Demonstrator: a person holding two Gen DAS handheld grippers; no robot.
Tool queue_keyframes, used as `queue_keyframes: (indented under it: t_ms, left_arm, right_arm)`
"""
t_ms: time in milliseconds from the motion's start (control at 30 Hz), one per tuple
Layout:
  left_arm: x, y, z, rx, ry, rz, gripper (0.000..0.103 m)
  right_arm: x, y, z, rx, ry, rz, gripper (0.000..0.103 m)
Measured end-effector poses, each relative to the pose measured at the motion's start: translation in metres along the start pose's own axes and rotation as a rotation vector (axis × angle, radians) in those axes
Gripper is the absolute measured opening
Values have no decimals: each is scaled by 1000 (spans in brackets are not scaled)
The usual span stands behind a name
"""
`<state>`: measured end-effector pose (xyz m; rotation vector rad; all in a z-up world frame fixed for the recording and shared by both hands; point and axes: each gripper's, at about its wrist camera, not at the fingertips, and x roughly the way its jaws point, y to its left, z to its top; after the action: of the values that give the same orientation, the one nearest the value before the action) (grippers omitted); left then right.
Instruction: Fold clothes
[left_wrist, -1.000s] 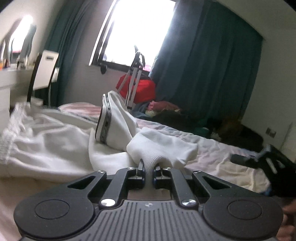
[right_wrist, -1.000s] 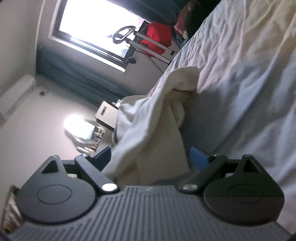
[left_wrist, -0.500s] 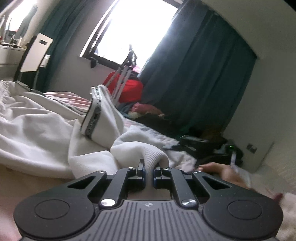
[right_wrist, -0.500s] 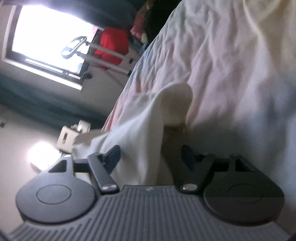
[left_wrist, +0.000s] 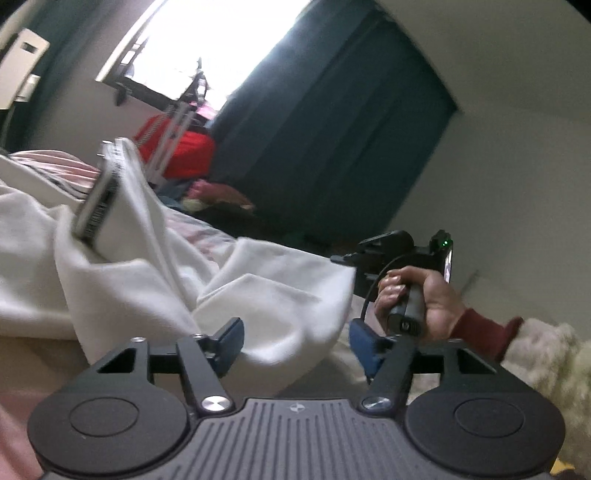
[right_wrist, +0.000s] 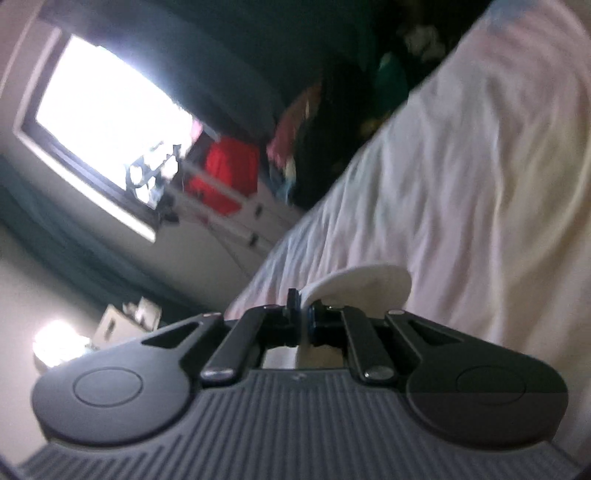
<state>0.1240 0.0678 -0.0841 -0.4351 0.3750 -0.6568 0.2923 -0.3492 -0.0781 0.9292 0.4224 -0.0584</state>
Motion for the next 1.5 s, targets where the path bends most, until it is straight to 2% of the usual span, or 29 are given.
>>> queue_keyframes:
  t_ms: [67,167,267,333,467,633,767,900,1100,1267,1500]
  left_arm:
    - [3,-3,-4,19,11,-12,74]
    - [10,-5,-10,42,37,1,75]
    - [17,0,-14,34,58,23,79]
    - [20,10,-14,-10,79,45,80]
    - [23,36,-14,-122,103,135,84]
    - [12,78,-13,-329,104,266,84]
    - [-3,107,-13,-476,97,405,85]
    - [-23,129,-18,-635,45,487,85]
    - [-39,147,-10,-721,-39,543,83]
    - [-52,150,5,-705,-104,649,83]
    - [-66,167,12,-751,-166,683,83]
  right_arm:
    - [-23,-10,19,-21,-57,-12,7]
    - [-69,-29,44,-47,-181,-25,7]
    - [-117,-58,56,-25,-304,-91,7]
    - [-144,-82,56,14,-356,-153,7]
    - [-153,-117,44,104,-291,-209,7]
    - [-160,-161,28,218,-196,-271,7]
    - [-166,-196,15,308,-119,-320,8]
    - [-167,-195,10,261,-107,-327,8]
    - [-167,-198,9,218,-72,-334,9]
    - [-172,-201,12,245,-68,-319,8]
    - [-164,-200,13,205,-62,-345,8]
